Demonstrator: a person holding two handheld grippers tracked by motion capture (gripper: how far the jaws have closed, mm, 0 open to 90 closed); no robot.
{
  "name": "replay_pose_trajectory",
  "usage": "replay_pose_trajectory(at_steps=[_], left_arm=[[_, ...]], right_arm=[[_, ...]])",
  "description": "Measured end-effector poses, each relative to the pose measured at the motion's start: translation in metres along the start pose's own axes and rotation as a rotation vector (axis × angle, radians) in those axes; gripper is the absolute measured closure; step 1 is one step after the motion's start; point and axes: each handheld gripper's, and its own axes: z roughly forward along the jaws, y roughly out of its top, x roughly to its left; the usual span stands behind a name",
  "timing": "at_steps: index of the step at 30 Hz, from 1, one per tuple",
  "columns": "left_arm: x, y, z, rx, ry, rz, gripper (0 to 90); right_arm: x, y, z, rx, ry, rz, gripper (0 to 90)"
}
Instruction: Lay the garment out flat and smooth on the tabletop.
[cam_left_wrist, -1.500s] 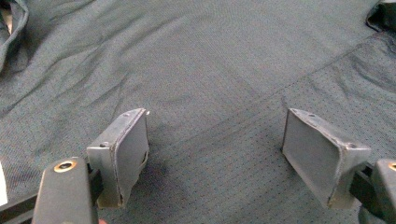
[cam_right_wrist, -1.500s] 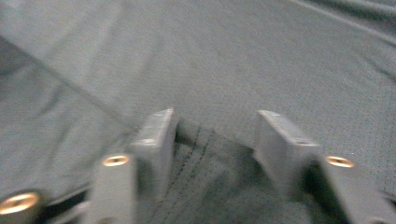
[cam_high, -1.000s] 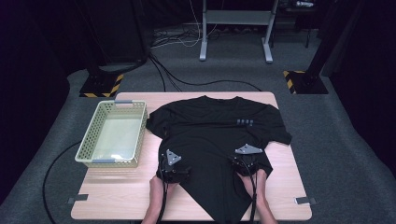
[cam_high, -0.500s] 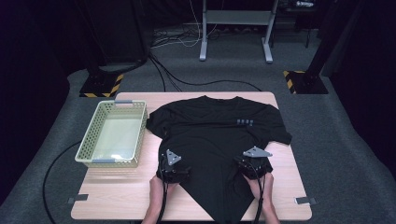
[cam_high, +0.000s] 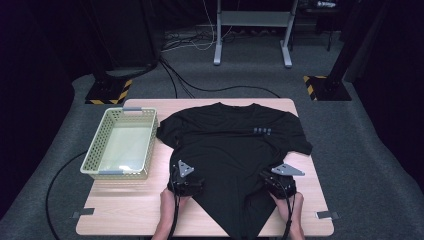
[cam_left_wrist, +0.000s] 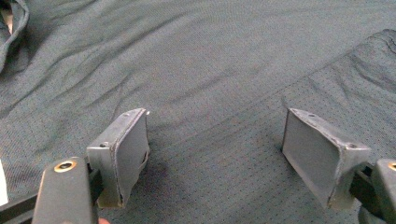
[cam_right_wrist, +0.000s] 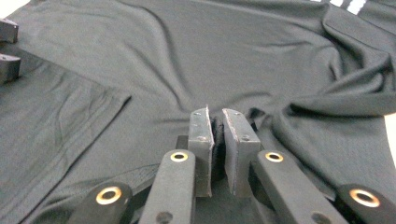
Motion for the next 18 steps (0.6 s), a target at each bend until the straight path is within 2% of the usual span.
replay_pose_trajectory(at_steps=[18], left_arm=[[0.000, 0.000, 0.000, 0.001, 0.000, 0.000, 22.4]], right_arm=[[-0.006, -0.011, -0.021, -0.002, -0.032, 0.004, 82.2]])
